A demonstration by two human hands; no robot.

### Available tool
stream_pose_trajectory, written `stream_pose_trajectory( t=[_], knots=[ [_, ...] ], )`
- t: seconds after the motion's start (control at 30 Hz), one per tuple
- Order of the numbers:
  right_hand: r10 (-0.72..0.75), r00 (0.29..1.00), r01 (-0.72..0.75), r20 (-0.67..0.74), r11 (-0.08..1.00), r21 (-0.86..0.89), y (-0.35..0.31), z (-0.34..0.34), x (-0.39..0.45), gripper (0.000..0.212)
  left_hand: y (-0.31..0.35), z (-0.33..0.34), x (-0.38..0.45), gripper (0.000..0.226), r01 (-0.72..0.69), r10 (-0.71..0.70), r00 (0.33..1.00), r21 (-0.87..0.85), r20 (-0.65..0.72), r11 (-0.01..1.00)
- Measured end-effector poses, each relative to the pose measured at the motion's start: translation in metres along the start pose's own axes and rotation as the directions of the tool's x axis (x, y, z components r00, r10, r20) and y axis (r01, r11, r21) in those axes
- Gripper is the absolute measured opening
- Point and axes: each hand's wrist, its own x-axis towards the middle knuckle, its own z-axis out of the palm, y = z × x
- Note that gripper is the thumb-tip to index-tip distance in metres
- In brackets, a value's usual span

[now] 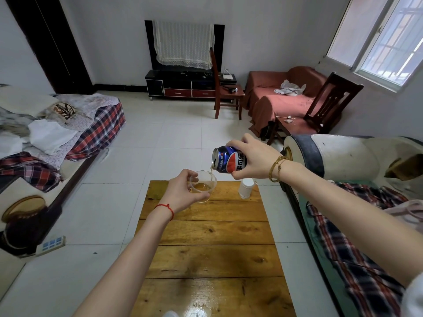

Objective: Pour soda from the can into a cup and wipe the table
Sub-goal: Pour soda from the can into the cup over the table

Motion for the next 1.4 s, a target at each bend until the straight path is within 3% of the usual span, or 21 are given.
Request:
stream_pose_trajectory(
  t=[1.4],
  knots=[
    [-0.009, 1.0, 0.01, 0.012, 0.999, -0.046, 0.002, -0.012, -0.001, 0.074, -0.001, 0.009, 0.0, 0.072, 0.006, -0.006, 1.0, 0.015, 0.013, 1.0]
  ],
)
